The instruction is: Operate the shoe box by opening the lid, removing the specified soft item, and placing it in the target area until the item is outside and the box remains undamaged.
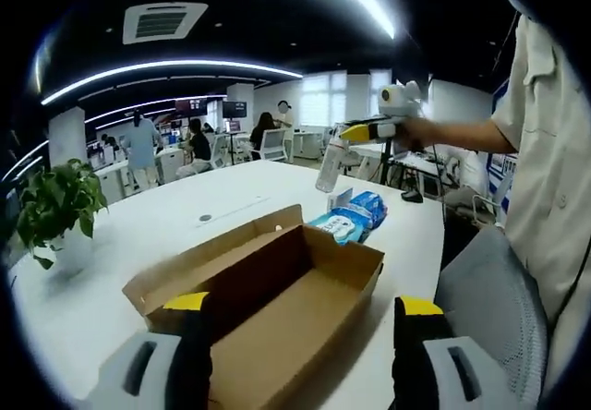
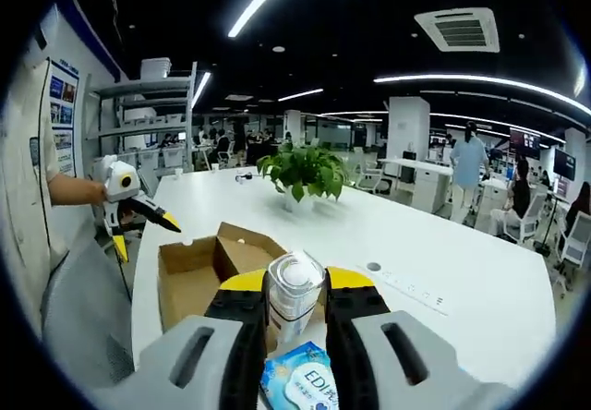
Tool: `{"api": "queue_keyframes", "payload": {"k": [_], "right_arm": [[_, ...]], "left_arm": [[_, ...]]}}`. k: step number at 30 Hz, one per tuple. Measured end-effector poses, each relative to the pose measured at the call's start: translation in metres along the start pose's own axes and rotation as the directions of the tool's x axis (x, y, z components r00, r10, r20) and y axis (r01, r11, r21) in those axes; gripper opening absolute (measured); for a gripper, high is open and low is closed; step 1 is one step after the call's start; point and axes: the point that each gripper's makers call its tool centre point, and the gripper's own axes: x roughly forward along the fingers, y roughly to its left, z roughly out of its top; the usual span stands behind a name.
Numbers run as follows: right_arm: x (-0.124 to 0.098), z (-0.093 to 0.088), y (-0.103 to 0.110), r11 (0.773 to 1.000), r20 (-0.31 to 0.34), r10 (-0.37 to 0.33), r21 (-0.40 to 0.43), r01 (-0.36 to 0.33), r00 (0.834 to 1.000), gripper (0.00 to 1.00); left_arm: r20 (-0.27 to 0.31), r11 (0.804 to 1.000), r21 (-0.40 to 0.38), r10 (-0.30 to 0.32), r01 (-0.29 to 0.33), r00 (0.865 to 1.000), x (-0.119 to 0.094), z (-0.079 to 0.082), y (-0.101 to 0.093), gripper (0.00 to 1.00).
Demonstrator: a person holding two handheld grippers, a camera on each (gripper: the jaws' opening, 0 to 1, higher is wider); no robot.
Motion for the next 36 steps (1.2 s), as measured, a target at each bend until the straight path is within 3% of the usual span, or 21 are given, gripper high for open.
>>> {"api": "queue_keyframes", "payload": {"k": [21, 36], "right_arm": [[0.033, -0.051, -0.047, 0.999, -0.081, -0.035, 0.02, 0.037, 0.996, 0.2], [0.056, -0.084, -0.074, 0.998, -0.13, -0.054, 0.029, 0.058, 0.99, 0.2]], "left_arm": [[0.016, 0.996, -0.045, 0.083, -0.082, 0.996, -0.023, -0.018, 0.012, 0.86], [0.01, 0.988, -0.072, 0.139, -0.138, 0.99, -0.037, -0.022, 0.022, 0.85]]}}
